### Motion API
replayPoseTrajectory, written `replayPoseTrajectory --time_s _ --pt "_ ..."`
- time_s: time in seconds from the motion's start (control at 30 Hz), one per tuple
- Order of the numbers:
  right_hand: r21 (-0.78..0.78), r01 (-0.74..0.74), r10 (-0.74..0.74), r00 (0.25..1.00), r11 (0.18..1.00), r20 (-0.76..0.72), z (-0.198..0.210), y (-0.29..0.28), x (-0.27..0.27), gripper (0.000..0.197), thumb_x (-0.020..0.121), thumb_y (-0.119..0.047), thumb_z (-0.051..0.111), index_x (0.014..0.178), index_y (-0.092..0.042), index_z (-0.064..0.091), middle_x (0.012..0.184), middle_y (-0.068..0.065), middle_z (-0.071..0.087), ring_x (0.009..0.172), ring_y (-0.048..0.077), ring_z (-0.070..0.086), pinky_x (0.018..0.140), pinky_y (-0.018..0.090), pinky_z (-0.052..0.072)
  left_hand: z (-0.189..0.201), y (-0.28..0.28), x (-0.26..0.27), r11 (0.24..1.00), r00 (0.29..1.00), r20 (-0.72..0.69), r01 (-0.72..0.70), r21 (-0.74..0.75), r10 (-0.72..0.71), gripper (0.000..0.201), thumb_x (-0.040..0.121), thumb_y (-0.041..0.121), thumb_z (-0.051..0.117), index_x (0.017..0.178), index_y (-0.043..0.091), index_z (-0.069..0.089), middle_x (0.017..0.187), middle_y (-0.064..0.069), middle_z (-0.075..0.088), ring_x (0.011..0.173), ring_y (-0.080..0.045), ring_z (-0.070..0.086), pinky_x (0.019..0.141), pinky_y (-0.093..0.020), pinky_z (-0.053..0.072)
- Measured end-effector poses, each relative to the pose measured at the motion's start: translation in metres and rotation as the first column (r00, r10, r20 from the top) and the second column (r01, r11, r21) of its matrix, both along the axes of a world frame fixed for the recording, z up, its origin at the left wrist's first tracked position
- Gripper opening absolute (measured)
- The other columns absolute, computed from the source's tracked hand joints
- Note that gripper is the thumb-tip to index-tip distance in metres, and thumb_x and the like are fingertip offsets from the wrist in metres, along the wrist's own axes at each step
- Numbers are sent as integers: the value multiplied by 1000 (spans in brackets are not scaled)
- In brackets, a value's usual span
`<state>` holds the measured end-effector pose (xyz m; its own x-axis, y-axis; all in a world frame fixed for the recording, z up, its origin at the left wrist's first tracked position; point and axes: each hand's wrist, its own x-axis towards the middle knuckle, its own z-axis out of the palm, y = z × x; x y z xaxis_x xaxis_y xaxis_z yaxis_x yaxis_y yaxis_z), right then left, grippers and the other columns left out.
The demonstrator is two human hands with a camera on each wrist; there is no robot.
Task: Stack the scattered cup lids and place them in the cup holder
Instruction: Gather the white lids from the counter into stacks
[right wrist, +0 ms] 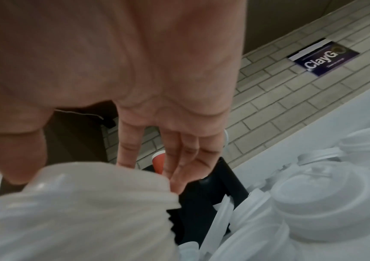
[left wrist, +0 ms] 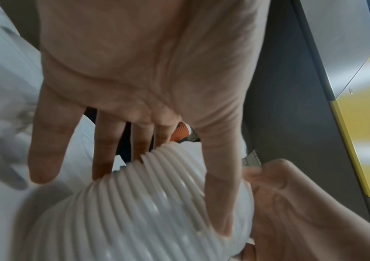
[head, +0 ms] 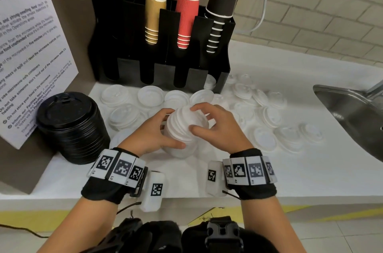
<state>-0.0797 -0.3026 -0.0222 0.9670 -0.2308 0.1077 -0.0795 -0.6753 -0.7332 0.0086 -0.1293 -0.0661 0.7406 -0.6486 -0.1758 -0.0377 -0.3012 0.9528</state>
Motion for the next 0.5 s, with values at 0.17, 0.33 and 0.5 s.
replayPoseTrajectory --time_s 0.17,0.33,0.5 --pt "-73 -42 40 999 996 -29 -2 7 6 46 69 -29 78 112 -33 63 112 -2 54 102 11 50 78 8 35 -1 0 -1 1000 1000 6 -8 -11 8 80 61 12 91 124 36 47 121 18 58 111 0 55 87 -19 48" --pt "-112 -70 66 997 991 -38 1 11 8 50 67 -29 79 114 -31 64 112 1 51 110 15 46 88 17 35 -1 0 -2 1000 1000 23 -9 -12 9 77 60 15 92 119 39 48 120 18 59 110 -1 56 86 -19 48" --pt "-140 -111 100 991 984 -84 0 12 6 56 65 -31 82 118 -32 62 112 -1 47 114 15 42 90 17 33 2 -1 -3 1000 1000 18 -7 5 7 95 59 16 92 134 38 39 123 18 54 113 -1 52 86 -19 47"
